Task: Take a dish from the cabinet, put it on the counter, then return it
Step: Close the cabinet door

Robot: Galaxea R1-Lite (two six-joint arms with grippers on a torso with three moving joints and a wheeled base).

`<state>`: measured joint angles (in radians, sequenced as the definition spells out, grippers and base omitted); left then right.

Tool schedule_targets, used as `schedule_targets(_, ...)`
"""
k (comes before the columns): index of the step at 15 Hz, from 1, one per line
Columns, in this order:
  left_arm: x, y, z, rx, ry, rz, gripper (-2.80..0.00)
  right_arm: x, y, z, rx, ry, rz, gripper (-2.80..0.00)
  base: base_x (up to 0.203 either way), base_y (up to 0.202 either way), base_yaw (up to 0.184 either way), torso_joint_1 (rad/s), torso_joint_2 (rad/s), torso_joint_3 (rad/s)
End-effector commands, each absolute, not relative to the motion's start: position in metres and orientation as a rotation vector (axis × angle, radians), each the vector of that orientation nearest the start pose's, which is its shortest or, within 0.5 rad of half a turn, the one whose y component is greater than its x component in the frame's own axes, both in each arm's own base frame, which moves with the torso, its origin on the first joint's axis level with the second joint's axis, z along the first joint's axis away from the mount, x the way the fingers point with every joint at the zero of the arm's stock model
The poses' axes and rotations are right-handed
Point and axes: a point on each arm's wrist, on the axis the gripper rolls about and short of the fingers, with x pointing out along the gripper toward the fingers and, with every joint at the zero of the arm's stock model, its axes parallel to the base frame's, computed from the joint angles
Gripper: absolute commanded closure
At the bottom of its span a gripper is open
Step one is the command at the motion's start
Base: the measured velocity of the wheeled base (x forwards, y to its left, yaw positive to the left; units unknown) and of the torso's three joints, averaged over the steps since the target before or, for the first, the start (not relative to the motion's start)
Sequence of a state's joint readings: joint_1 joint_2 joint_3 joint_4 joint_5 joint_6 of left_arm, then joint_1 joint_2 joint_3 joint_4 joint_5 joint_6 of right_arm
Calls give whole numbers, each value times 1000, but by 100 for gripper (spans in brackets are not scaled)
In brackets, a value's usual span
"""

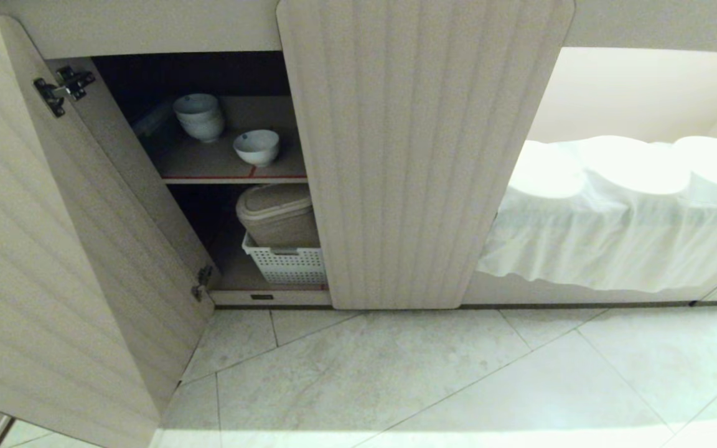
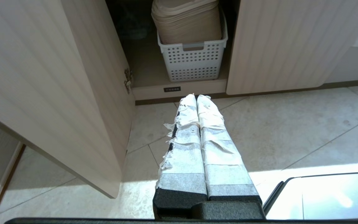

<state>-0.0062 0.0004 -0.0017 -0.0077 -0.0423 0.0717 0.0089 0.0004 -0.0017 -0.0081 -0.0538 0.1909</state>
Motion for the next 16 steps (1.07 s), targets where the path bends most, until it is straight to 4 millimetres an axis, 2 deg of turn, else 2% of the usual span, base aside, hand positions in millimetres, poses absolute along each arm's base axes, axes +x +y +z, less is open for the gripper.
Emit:
schedule_targets(1,-23,-1,77,74,-11,-50,0,-23,-1,77,192,-13,-44,0,0,0,0,0,0,0)
schedule_targets(16,-23,-1,77,74,-11,-49,0,-23,-1,77,192,-15,-43,0,0,0,0,0,0,0)
